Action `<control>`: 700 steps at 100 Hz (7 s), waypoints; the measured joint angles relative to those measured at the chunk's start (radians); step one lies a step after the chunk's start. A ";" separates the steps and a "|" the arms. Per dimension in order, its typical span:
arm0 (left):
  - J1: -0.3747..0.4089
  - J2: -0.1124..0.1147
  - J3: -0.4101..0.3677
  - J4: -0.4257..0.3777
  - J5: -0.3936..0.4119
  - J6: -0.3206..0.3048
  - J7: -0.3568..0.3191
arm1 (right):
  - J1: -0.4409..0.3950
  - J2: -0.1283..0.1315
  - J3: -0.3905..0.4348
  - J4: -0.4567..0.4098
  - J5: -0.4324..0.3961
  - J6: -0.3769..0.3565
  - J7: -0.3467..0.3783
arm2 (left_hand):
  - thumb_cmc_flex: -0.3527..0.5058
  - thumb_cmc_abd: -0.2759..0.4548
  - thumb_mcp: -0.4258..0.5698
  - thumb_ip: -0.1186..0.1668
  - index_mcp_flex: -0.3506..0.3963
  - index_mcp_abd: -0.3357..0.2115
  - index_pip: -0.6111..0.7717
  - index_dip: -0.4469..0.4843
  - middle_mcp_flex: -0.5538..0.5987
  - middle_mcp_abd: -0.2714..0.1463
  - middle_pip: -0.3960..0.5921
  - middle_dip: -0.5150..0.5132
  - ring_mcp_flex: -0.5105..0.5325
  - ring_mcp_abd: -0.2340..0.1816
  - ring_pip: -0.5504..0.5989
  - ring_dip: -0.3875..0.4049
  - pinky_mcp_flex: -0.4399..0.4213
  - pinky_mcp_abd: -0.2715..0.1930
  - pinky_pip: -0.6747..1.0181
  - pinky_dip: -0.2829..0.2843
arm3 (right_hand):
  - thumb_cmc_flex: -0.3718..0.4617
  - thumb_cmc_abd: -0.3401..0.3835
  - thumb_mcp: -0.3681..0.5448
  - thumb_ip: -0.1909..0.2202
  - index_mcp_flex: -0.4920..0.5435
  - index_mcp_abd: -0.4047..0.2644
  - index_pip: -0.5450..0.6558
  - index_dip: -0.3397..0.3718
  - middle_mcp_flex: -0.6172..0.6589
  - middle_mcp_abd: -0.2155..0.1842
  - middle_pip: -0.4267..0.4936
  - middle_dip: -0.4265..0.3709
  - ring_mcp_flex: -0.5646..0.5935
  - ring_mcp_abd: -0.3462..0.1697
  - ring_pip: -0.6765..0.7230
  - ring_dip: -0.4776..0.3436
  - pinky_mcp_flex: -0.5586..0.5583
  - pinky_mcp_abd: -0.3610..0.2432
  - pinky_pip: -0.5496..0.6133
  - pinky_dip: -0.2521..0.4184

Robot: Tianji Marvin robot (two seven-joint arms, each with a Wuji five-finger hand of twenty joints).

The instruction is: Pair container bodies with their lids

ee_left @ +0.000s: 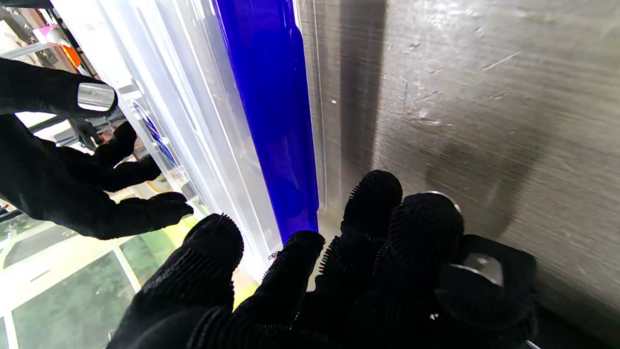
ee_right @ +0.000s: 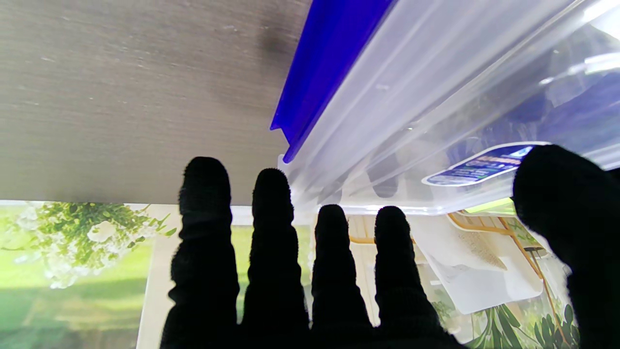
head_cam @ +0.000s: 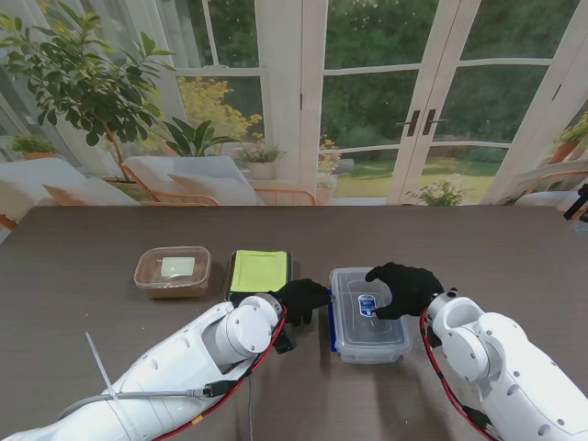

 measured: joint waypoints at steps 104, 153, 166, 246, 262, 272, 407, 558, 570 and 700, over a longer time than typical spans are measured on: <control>0.213 0.051 -0.139 -0.267 -0.133 0.221 0.006 | -0.005 0.001 0.005 -0.006 0.006 0.000 0.010 | -0.022 0.000 0.003 0.000 0.141 0.149 0.104 0.049 -0.051 0.037 -0.320 -0.327 -0.140 0.065 -0.281 -0.091 -0.129 0.010 -0.056 -0.025 | 0.000 0.001 0.000 0.000 0.000 0.001 0.001 0.000 0.000 0.000 -0.017 -0.004 0.011 -0.002 0.011 0.000 0.002 0.000 0.000 0.000; 0.229 -0.029 -0.189 -0.223 -0.358 0.296 0.072 | -0.004 0.001 0.001 -0.006 0.008 0.005 0.008 | -0.011 0.000 -0.028 0.000 0.136 0.199 0.103 0.049 -0.134 0.061 -0.381 -0.389 -0.331 0.099 -0.448 -0.154 -0.393 -0.005 -0.240 -0.011 | 0.000 0.001 0.000 0.000 0.000 0.002 0.003 0.000 0.000 0.000 -0.017 -0.004 0.010 -0.001 0.011 0.000 0.002 0.000 0.000 0.000; 0.222 -0.036 -0.190 -0.223 -0.364 0.332 0.073 | -0.004 0.001 0.000 -0.006 0.009 0.006 0.008 | -0.011 0.000 -0.043 0.000 0.136 0.212 0.102 0.049 -0.134 0.060 -0.375 -0.389 -0.347 0.099 -0.446 -0.153 -0.408 -0.008 -0.250 -0.011 | 0.000 0.001 0.000 0.000 0.000 0.002 0.003 0.000 0.000 0.000 -0.017 -0.004 0.011 -0.001 0.011 0.000 0.002 0.000 0.000 0.000; 0.212 -0.070 -0.224 -0.195 -0.507 0.376 0.071 | -0.003 0.001 -0.001 -0.005 0.013 0.007 0.007 | 0.069 0.055 -0.245 0.000 0.058 0.222 0.057 0.039 -0.281 0.046 -0.385 -0.504 -0.493 0.042 -0.511 -0.254 -0.635 -0.113 -0.311 -0.147 | 0.000 0.004 0.000 0.000 0.000 0.002 0.011 0.000 0.000 0.000 -0.017 -0.004 0.023 0.001 0.006 0.000 0.007 0.000 0.000 0.000; 0.230 -0.061 -0.236 -0.235 -0.477 0.421 0.051 | -0.002 0.001 -0.003 -0.005 0.013 0.007 0.007 | 0.069 0.055 -0.245 0.000 0.057 0.220 0.054 0.027 -0.282 0.045 -0.397 -0.518 -0.494 0.012 -0.583 -0.257 -0.655 -0.145 -0.377 -0.153 | 0.000 0.015 0.001 0.000 0.000 0.002 0.012 0.000 0.000 0.000 -0.017 -0.004 0.034 0.002 0.008 0.000 0.010 0.000 0.000 0.000; 0.255 -0.049 -0.242 -0.271 -0.436 0.425 0.048 | -0.001 0.001 -0.005 -0.005 0.013 0.009 0.007 | 0.069 0.055 -0.245 0.000 0.057 0.220 0.054 0.027 -0.282 0.045 -0.401 -0.518 -0.494 0.012 -0.607 -0.257 -0.655 -0.144 -0.378 -0.153 | 0.000 0.015 0.001 0.000 0.000 0.002 0.012 0.000 0.000 0.001 -0.017 -0.004 0.034 0.008 0.010 0.000 0.010 0.000 0.000 0.000; 0.255 0.136 -0.003 -0.174 0.715 -0.262 0.272 | 0.004 0.002 -0.016 -0.011 0.008 0.026 0.013 | -0.271 -0.503 0.536 -0.023 -0.286 0.030 -0.026 -0.020 -0.800 -0.203 -0.518 -0.583 -0.958 -0.383 -1.045 -0.468 -0.823 -0.572 -1.294 -0.557 | 0.000 0.015 0.001 0.000 0.000 0.002 0.013 0.000 0.000 0.003 -0.018 -0.004 0.038 0.032 0.014 0.002 0.013 0.000 0.000 0.000; 0.018 0.077 0.278 0.064 0.825 -0.200 0.440 | 0.006 0.001 -0.020 -0.014 0.029 0.041 0.021 | -0.334 -0.456 0.460 -0.034 -0.447 0.064 -0.061 -0.024 -0.948 -0.210 -0.544 -0.584 -0.985 -0.406 -1.163 -0.632 -0.820 -0.597 -1.575 -0.844 | 0.000 0.028 -0.001 0.000 0.000 0.003 0.013 0.000 0.000 0.003 -0.021 -0.013 0.041 0.044 0.015 0.002 0.013 0.000 0.000 0.000; 0.009 0.064 0.289 0.090 0.815 -0.195 0.456 | 0.006 0.001 -0.020 -0.014 0.030 0.041 0.021 | -0.337 -0.448 0.460 -0.035 -0.447 0.064 -0.058 0.006 -0.948 -0.206 -0.542 -0.570 -0.985 -0.405 -1.151 -0.587 -0.820 -0.597 -1.575 -0.831 | 0.000 0.028 -0.001 0.000 0.000 0.003 0.013 0.000 0.000 0.003 -0.023 -0.013 0.041 0.045 0.015 0.002 0.013 0.000 0.000 0.000; -0.038 0.090 0.326 0.076 0.920 -0.226 0.484 | 0.005 0.001 -0.017 -0.012 0.035 0.034 0.023 | -0.271 -0.496 0.482 -0.082 -0.183 0.087 0.045 0.051 -0.678 -0.161 -0.474 -0.578 -0.763 -0.292 -0.771 -0.422 -0.793 -0.513 -0.852 -0.547 | 0.000 0.028 -0.001 0.000 0.000 0.003 0.013 0.000 0.000 0.003 -0.039 -0.013 0.040 0.045 0.015 0.006 0.013 0.000 0.000 0.000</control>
